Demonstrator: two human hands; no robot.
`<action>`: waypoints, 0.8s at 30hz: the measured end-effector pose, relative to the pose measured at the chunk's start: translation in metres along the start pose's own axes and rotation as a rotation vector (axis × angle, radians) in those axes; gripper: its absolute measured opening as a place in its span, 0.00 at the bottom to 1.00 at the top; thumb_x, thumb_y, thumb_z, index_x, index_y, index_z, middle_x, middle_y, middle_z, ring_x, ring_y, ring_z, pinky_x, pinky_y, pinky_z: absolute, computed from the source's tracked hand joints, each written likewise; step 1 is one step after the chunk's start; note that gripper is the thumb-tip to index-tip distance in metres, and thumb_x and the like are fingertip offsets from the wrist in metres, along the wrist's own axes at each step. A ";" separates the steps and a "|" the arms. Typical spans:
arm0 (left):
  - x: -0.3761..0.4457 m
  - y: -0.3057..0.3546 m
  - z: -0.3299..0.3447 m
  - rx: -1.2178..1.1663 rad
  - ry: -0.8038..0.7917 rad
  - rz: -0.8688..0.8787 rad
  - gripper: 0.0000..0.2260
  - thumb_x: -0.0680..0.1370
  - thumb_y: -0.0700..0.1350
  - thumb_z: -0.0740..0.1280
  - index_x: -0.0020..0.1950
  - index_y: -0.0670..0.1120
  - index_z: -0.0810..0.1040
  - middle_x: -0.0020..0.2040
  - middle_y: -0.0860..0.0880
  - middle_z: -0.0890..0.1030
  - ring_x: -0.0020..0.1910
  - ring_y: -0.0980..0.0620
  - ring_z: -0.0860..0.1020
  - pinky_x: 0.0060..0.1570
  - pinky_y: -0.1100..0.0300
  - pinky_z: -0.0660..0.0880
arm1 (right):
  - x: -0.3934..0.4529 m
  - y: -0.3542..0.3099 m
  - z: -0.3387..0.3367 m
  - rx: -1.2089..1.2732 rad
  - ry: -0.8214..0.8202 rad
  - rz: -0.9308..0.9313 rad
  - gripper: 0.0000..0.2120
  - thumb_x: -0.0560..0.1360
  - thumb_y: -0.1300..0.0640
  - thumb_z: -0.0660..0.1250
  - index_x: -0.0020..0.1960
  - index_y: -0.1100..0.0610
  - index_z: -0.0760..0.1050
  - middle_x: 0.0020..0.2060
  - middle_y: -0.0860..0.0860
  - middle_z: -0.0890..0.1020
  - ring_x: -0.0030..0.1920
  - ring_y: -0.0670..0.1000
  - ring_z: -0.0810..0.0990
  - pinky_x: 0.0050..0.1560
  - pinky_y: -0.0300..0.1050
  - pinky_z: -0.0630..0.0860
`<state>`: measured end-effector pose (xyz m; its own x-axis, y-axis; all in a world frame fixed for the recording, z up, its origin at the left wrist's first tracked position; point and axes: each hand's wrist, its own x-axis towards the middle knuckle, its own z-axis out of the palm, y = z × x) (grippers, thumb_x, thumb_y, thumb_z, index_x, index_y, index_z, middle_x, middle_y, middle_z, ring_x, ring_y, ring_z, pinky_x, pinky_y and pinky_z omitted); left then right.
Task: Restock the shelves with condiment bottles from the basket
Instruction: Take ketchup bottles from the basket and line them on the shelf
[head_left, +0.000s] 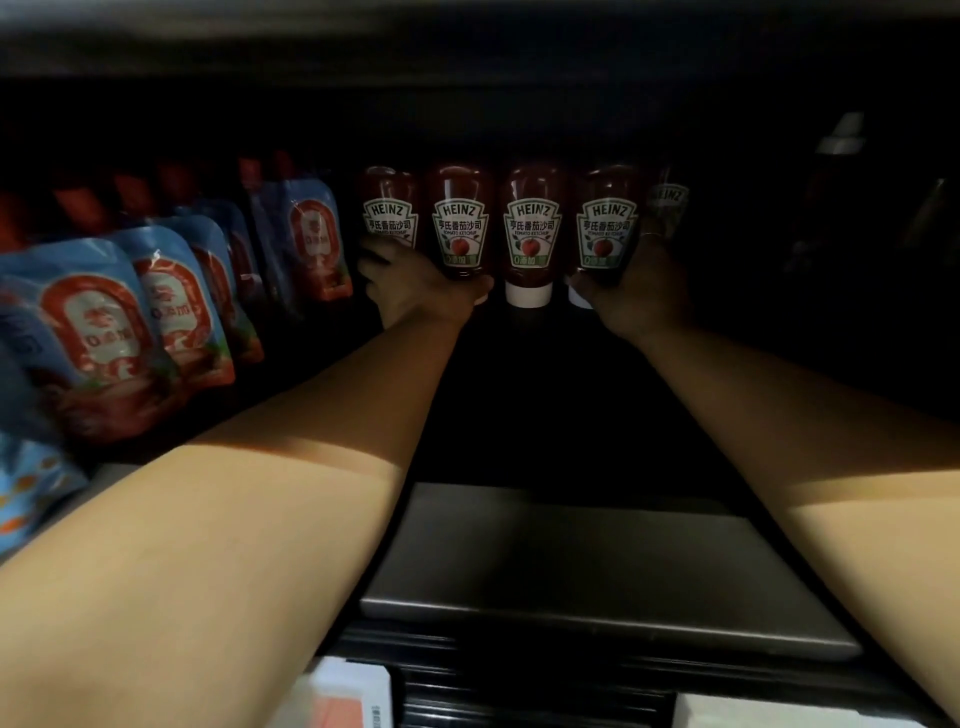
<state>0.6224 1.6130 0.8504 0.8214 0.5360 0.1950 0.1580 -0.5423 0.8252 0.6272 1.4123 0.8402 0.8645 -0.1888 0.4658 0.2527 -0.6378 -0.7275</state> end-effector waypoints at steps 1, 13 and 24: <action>0.000 0.000 0.000 0.007 0.003 -0.001 0.63 0.64 0.57 0.82 0.81 0.40 0.41 0.80 0.38 0.53 0.78 0.38 0.59 0.71 0.46 0.67 | 0.000 0.001 0.001 0.004 0.000 0.004 0.29 0.74 0.56 0.76 0.71 0.61 0.69 0.67 0.56 0.77 0.67 0.56 0.76 0.63 0.44 0.73; -0.032 -0.011 -0.026 0.058 0.064 0.025 0.45 0.74 0.58 0.74 0.80 0.41 0.53 0.79 0.38 0.57 0.77 0.36 0.59 0.74 0.47 0.61 | -0.018 -0.006 -0.015 -0.033 0.024 0.024 0.34 0.71 0.49 0.78 0.72 0.54 0.70 0.64 0.53 0.82 0.64 0.53 0.80 0.57 0.36 0.73; -0.060 -0.046 -0.089 0.036 -0.245 0.243 0.11 0.75 0.44 0.70 0.57 0.46 0.81 0.60 0.44 0.82 0.60 0.43 0.79 0.58 0.56 0.75 | -0.106 -0.044 -0.041 -0.216 -0.111 -0.017 0.24 0.71 0.55 0.76 0.66 0.51 0.75 0.64 0.53 0.80 0.65 0.55 0.78 0.67 0.44 0.73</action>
<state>0.5170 1.6639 0.8480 0.9438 0.2196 0.2472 -0.0430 -0.6598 0.7502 0.5069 1.4292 0.8438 0.9064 -0.1010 0.4101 0.1793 -0.7871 -0.5902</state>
